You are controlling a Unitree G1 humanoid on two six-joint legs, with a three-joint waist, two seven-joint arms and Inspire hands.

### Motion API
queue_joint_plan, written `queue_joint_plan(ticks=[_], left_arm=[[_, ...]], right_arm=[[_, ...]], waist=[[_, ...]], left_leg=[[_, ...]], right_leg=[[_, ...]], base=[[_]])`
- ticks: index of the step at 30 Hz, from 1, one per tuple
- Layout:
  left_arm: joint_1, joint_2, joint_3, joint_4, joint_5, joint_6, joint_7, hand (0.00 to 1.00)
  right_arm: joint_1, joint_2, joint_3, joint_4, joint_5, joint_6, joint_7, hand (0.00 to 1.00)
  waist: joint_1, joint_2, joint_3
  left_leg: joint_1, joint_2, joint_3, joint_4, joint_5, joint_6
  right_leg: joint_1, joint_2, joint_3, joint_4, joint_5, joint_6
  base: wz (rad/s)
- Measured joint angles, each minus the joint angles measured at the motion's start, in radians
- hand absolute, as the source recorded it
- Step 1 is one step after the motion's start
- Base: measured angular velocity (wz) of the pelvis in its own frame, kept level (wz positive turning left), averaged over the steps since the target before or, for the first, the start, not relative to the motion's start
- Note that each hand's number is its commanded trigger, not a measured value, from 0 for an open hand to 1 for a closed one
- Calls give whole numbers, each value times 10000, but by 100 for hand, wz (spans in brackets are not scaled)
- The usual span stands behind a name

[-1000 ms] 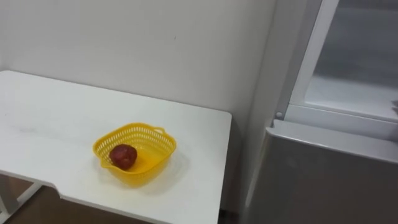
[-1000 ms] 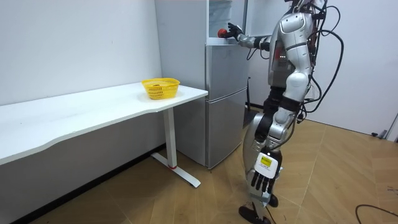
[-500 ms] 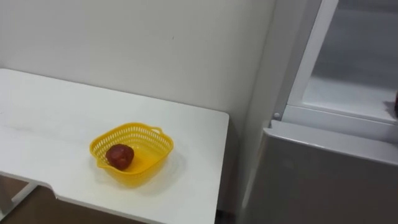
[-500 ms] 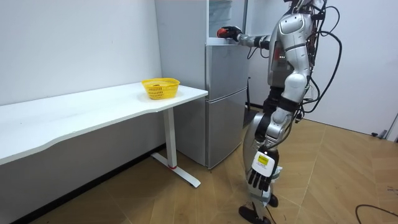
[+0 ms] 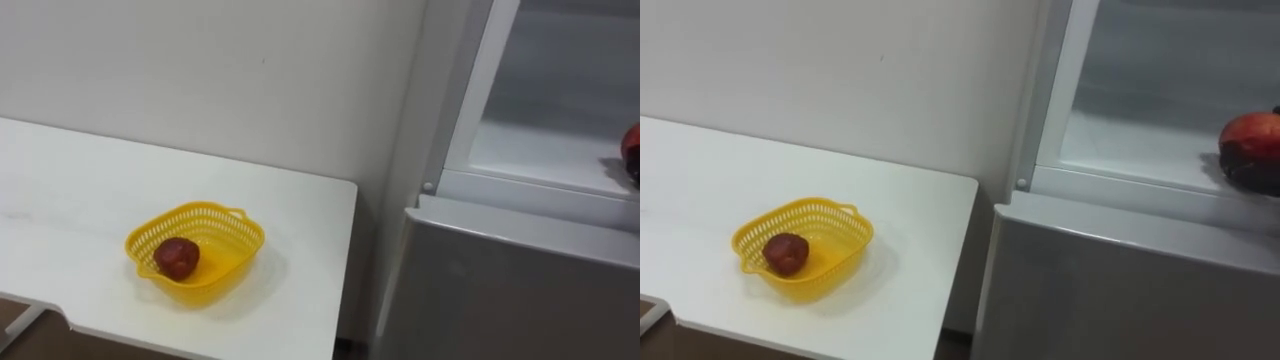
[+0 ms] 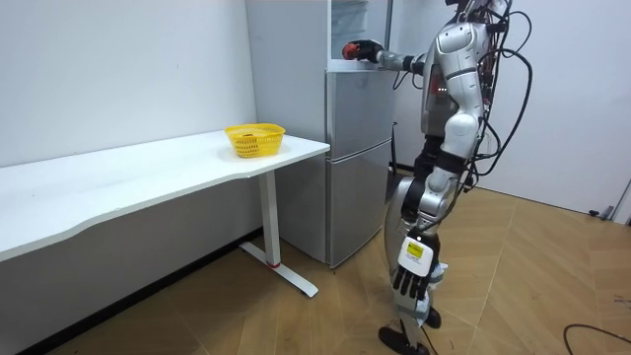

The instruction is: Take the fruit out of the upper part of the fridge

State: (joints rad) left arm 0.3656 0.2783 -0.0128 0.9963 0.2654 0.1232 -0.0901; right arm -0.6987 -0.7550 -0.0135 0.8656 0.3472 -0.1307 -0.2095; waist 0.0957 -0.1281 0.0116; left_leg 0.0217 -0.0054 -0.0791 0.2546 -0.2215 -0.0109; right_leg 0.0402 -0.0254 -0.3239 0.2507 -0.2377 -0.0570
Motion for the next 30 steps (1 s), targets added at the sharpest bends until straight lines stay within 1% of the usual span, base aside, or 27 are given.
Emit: queue_joint_plan(ticks=[2,3,6,10,11,12,16,17,18,19,20,22,23,24,25,26,27,29,30], left_arm=[[27,0,0,74,2,9,-3,0],[59,4,7,88,2,9,-3,0],[-25,6,7,73,2,-61,-2,0],[-35,5,6,99,2,-169,-12,0],[-35,0,17,95,9,-204,-20,0],[-48,-12,18,96,2,-219,-41,0],[-31,-11,100,211,6,-197,-31,0],[-23,-18,90,298,3,-196,-22,0],[-35,-40,93,426,4,-207,-17,0],[-33,-68,124,463,3,-209,-9,0],[-38,-168,287,456,1,-211,4,0],[-137,-233,322,396,-6,-232,13,0],[-171,-244,305,326,-3,-253,50,0],[-243,-288,295,326,-3,-275,169,0],[-312,-353,297,331,-7,-337,260,0],[-329,-382,289,332,-7,-394,316,0],[-335,-434,289,311,-27,-482,421,0],[-345,-460,288,292,-227,-609,534,0],[-339,-502,312,251,-245,-615,649,0]], right_arm=[[-12,-75,63,65,-32,-1,85,100],[-12,-85,140,130,-17,-2,169,100],[-18,-185,158,166,-47,12,158,100],[-12,-202,395,49,-341,50,138,100],[-9,-198,387,-83,-376,144,109,100],[-6,-171,380,-392,-387,276,51,100],[235,19,290,-1504,-450,497,-134,100],[461,147,292,-2055,-464,583,-208,100],[709,350,292,-2587,-458,592,-288,100],[829,468,273,-2858,-457,611,-337,100],[1119,613,249,-3513,-453,627,-428,100],[1602,711,210,-4600,-553,668,-534,100],[1942,871,200,-5365,-682,671,-635,100],[2219,1073,200,-6136,-672,670,-658,100],[2441,1290,198,-6838,-669,669,-672,100],[2527,1400,198,-7145,-700,660,-689,100],[2617,1668,195,-7644,-778,649,-771,100],[2830,1953,195,-8273,-806,577,-1046,100],[2956,2103,183,-8578,-866,558,-1214,100]], waist=[[62,-33,4],[72,-72,-19],[185,-120,-44],[149,-216,-61],[151,-222,-66],[117,-203,-51],[-104,-175,-34],[-121,-176,-34],[-115,-175,-35],[-111,-170,-39],[-111,-163,-52],[-132,-154,-56],[-133,-149,-58],[-146,-113,-61],[-142,-38,-50],[-142,12,-51],[-173,124,-73],[-192,267,-104],[-187,360,-85]], left_leg=[[92,4,0,-35,1,-1],[146,7,12,-58,1,-1],[207,36,2,-217,8,-14],[268,65,14,-253,10,-17],[269,72,29,-260,10,-18],[273,75,38,-268,12,-21],[360,87,41,-365,32,-54],[438,95,92,-412,33,-55],[540,104,144,-456,34,-56],[599,113,182,-492,34,-55],[602,111,201,-501,33,-55],[555,104,238,-498,33,-55],[548,106,287,-499,33,-55],[559,121,431,-492,33,-55],[588,122,510,-488,33,-54],[604,116,513,-489,32,-54],[629,106,516,-490,32,-53],[692,94,516,-508,32,-52],[763,89,515,-522,32,-52]], right_leg=[[112,22,9,-46,2,-1],[142,30,50,-109,3,-1],[142,70,72,-123,8,-9],[287,74,-20,-133,7,-9],[285,75,-20,-134,8,-9],[287,75,-20,-138,8,-9],[328,95,-7,-175,8,-10],[398,112,29,-225,10,-14],[481,132,79,-294,16,-22],[489,141,125,-298,16,-22],[458,141,165,-298,16,-22],[426,134,153,-298,16,-21],[406,132,176,-295,17,-21],[401,133,235,-293,18,-21],[424,130,278,-296,25,-20],[441,124,286,-297,28,-17],[466,116,295,-298,38,-2],[513,107,339,-299,46,12],[580,99,337,-304,46,13]], base=[[-3],[-8],[-2],[2],[0],[0],[-1],[-10],[-14],[-15],[-11],[-5],[-8],[-14],[-12],[-6],[0],[0],[0]])
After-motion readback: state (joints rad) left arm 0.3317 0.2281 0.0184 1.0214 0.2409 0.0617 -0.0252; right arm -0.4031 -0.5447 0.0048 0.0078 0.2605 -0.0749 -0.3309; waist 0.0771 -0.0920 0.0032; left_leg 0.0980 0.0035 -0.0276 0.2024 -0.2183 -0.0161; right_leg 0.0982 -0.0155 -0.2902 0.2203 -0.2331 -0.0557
